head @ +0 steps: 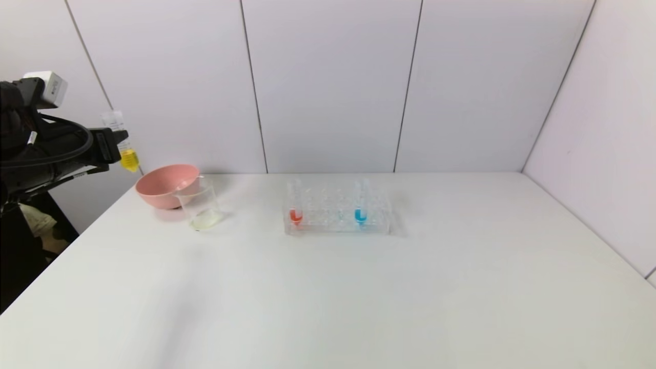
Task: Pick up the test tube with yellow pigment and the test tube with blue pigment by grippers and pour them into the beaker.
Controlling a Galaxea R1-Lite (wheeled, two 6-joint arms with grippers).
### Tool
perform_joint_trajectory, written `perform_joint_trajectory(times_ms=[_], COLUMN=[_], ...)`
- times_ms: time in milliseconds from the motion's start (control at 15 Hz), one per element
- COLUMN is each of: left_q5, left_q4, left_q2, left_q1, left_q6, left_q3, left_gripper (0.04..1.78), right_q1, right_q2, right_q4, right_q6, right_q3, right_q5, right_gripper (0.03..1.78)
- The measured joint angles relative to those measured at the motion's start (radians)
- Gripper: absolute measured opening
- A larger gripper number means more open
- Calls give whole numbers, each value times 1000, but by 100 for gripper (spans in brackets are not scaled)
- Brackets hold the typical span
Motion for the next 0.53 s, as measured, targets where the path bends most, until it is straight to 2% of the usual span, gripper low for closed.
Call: perform_joint_trajectory(times_ms=[267, 533], left_q5=[-52, -60], left_q4=[26, 22], left_q2=[8, 33], left_q1=[26, 29], left_q6=[51, 127], left_q3=[2, 5], left_gripper=[42, 42], right_q1=[0, 0], right_q2=[0, 0], right_q4=[0, 0], right_q6=[0, 0], right_q3=[0, 0], right_q5=[0, 0], right_gripper=[171, 171])
